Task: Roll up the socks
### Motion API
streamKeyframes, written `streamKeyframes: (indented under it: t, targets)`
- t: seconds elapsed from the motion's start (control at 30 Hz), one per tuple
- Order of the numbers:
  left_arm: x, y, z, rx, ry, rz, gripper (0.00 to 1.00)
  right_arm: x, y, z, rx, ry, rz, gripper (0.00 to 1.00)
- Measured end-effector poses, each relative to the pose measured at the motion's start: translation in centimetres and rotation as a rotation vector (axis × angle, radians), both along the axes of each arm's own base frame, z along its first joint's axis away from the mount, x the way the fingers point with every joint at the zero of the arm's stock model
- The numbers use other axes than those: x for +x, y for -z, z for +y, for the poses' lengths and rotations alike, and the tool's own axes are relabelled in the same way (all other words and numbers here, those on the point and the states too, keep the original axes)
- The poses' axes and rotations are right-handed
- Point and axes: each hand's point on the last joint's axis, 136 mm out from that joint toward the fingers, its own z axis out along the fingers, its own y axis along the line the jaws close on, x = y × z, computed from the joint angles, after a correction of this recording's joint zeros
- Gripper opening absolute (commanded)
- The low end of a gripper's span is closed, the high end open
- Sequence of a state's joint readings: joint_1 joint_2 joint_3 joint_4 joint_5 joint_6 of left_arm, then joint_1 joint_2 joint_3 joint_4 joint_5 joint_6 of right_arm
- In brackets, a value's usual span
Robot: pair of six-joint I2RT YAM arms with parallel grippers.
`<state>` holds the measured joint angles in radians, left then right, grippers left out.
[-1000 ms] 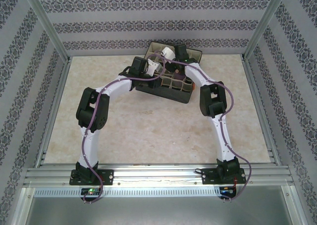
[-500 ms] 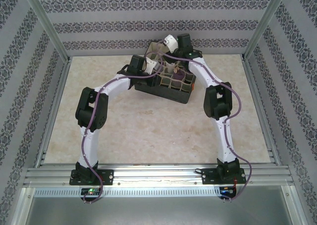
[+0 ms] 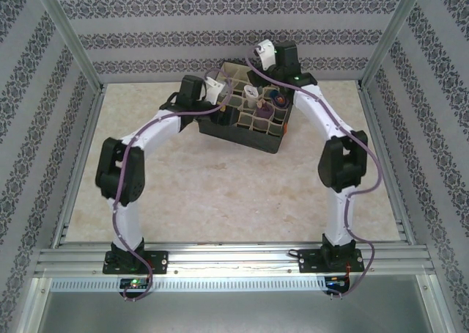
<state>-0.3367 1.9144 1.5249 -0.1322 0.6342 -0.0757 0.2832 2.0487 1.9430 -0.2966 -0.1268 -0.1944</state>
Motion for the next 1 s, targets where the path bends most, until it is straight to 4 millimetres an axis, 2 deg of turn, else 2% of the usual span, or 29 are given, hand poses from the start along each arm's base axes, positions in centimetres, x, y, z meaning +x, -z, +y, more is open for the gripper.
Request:
streamKeyframes:
  t: [0.1,0.17,0.23,0.33,0.67,0.8,1.0]
  targets:
    - [-1.6,-1.9,1.5,-0.010,-0.027,-0.064,0.99,-2.5,-1.1,-1.5,0.046,0.046,0.016,0.72]
    - [-2.5,-2.5,2.4,-0.007,-0.051,-0.093,0.99,-4.0,-1.2,-2.6,0.067,0.071,0.031,0.73]
    - [-3.5,-2.4,3.4,0.007,-0.078,-0.111,0.99,-5.5,-1.1,-3.6,0.082,0.097,0.036,0.74]
    - [-5.1,-1.5,5.1,0.051,-0.125,-0.122,0.99,-8.0,0.1,-5.0,0.090,0.133,0.067,0.79]
    - [-9.2,-0.9,11.6,0.228,-0.352,-0.231,0.99,-14.5,3.0,-7.3,0.108,0.194,0.098,0.91]
    - [-10.7,0.7,14.5,0.312,-0.454,-0.277,0.99,-16.5,4.7,-8.7,0.109,0.247,0.093,0.93]
    - [-12.3,4.6,18.4,0.460,-0.576,-0.285,0.99,-19.0,9.6,-12.3,0.083,0.387,0.107,0.98]
